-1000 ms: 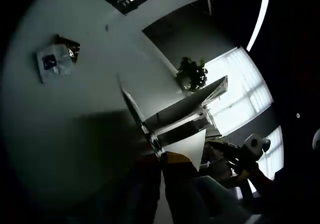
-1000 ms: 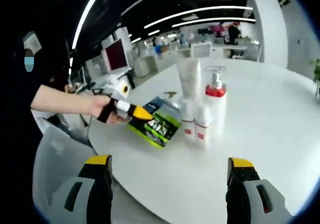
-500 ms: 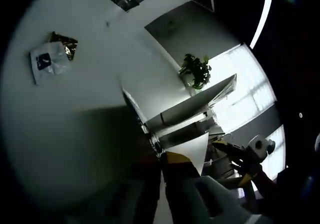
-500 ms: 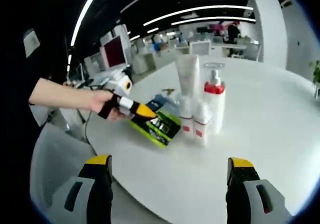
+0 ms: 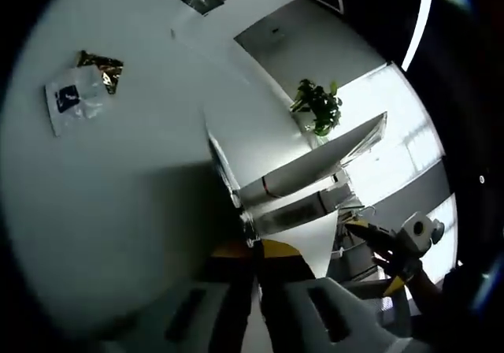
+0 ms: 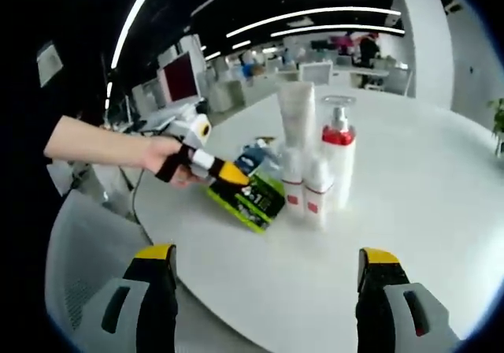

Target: Arrange the skincare products in the storage area until every visible bottle or jar stands upright without overlapping.

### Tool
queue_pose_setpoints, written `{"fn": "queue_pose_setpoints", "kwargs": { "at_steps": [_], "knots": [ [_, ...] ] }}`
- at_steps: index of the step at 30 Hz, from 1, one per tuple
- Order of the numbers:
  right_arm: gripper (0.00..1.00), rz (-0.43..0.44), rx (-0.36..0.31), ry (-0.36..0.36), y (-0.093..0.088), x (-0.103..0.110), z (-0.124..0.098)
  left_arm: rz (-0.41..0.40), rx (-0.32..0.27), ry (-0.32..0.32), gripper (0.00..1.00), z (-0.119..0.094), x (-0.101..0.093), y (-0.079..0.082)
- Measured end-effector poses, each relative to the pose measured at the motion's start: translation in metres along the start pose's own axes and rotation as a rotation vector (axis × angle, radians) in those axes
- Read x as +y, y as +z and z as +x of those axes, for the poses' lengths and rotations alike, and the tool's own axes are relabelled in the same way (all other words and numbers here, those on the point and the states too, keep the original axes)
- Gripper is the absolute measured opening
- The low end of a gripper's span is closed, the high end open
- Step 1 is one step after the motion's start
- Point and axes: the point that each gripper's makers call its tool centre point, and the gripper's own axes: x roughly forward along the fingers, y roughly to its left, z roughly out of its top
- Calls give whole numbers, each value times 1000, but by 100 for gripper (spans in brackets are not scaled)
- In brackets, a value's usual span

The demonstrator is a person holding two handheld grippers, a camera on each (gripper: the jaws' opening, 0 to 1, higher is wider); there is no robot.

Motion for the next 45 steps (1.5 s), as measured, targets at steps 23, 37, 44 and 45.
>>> {"fn": "queue_pose_setpoints", "kwargs": {
  "at_steps": [23, 37, 44, 45],
  "knots": [
    [99, -13, 28, -2, -5, 1, 1, 20, 16, 20, 0, 2, 4, 2],
    [99, -18, 38, 4, -7, 2, 2, 80, 53, 89, 24, -5, 12, -4],
    [99, -21, 43, 4, -8, 2, 3, 120, 83, 118, 36, -8, 10, -9],
    [99, -22, 46, 5, -9, 2, 3, 125, 86, 123, 37, -8, 10, -10]
  ]
}}
